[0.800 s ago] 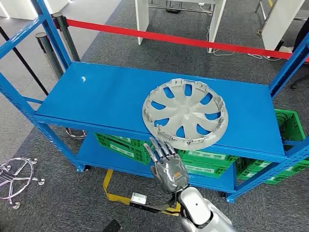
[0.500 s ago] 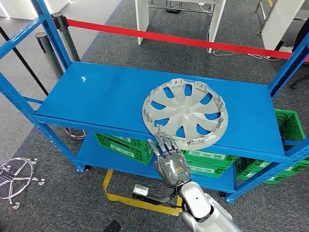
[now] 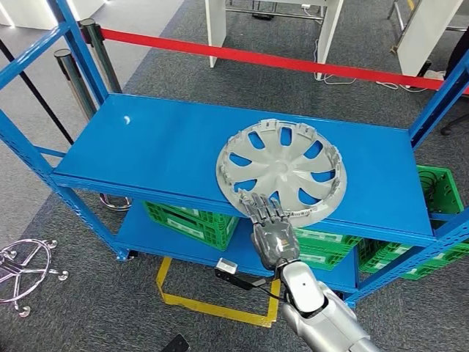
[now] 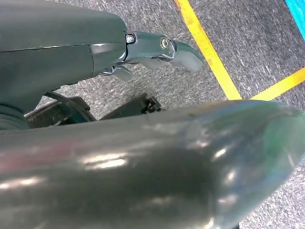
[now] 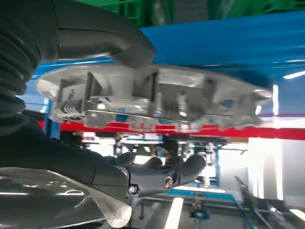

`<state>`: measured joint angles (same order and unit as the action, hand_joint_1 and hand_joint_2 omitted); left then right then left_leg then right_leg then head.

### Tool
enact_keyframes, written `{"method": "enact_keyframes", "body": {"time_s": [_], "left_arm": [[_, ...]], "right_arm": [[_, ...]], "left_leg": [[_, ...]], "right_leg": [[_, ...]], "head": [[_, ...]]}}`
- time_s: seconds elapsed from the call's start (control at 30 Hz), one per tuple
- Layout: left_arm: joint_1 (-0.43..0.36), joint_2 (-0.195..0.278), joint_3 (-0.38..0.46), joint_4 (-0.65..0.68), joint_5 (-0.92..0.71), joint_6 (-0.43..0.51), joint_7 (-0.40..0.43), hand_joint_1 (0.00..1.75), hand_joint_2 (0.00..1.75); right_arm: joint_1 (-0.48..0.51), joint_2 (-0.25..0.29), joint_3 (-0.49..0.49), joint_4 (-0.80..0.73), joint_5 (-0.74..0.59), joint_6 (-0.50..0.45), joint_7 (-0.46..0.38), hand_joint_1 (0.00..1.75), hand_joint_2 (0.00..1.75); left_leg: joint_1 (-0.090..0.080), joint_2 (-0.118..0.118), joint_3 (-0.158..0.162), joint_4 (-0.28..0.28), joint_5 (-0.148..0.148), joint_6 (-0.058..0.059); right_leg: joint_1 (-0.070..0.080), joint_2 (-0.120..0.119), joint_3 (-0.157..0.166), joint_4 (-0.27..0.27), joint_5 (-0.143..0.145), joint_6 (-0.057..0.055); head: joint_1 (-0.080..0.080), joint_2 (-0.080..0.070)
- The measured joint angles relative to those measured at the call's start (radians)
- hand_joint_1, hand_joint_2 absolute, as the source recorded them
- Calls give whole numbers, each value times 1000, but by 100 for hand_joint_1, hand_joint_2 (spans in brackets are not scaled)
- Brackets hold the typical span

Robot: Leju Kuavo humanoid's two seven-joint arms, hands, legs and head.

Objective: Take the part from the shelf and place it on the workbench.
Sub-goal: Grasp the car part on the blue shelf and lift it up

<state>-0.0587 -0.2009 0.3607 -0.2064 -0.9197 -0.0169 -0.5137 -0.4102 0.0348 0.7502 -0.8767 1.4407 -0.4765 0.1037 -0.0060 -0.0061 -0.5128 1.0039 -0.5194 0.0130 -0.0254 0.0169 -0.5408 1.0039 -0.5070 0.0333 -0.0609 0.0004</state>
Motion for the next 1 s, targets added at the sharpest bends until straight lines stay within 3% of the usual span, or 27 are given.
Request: {"method": "enact_keyframes", "body": {"time_s": [0.57,1.0], "left_arm": [[6,-11,-10,0,-1,3,-5,0,0],[7,-11,-11,0,-1,3,-5,0,0]], "right_arm": [[-24,5,-96,118,-3,-26,18,0,175],[-25,7,-112,137,-3,-25,18,0,175]], "left_leg": [[0,0,0,0,0,0],[0,0,0,0,0,0]], "right_leg": [[0,0,0,0,0,0],[0,0,0,0,0,0]], "head": [[0,0],[0,0]]}}
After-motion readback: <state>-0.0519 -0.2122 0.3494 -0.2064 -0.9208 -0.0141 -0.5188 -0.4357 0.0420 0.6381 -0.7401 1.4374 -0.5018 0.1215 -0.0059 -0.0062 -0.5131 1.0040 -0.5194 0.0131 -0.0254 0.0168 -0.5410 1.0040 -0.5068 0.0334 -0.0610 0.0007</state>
